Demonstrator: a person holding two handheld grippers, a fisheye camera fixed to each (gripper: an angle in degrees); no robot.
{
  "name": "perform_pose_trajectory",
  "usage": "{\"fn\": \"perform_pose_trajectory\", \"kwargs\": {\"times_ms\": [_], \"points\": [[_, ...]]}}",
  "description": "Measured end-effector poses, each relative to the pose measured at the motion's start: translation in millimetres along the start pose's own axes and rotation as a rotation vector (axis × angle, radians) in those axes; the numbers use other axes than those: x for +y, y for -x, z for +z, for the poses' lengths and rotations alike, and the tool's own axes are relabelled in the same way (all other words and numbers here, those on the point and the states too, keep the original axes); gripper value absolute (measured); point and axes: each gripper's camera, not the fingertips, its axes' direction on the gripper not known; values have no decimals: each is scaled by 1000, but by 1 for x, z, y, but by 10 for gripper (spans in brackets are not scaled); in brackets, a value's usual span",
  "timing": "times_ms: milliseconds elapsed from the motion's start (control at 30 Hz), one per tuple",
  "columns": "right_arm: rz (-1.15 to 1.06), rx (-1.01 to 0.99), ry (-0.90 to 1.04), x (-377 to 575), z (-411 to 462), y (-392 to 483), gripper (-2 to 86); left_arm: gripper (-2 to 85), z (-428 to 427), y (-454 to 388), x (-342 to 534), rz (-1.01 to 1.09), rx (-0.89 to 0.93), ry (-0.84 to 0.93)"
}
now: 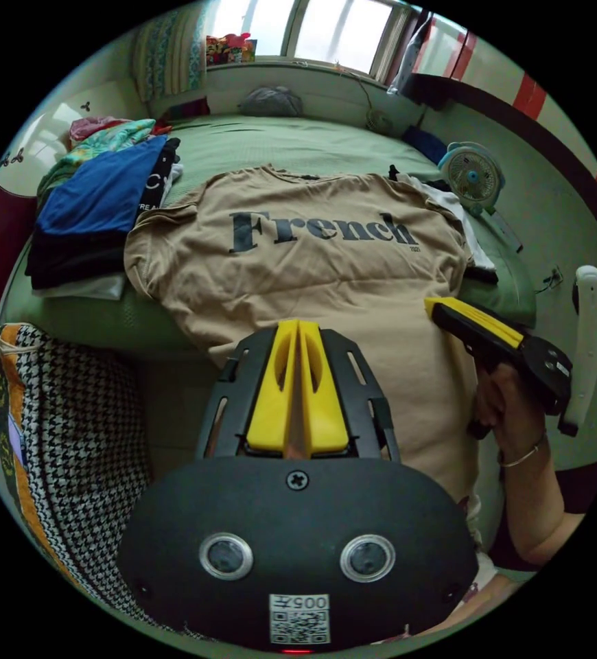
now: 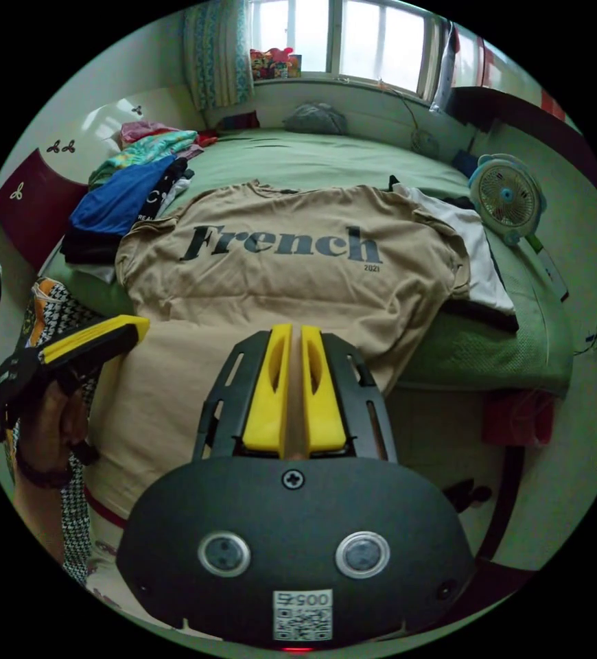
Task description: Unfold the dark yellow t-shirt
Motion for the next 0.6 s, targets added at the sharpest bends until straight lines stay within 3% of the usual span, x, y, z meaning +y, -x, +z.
{"fn": "perform_pose_trajectory", "kwargs": {"times_ms": [233, 600], "points": [[-37, 78, 3, 13, 1, 28, -6, -6, 11, -16, 13, 32, -49, 4], [27, -24, 3, 25, 0, 35, -13, -6, 20, -21, 28, 25, -75, -8]]}}
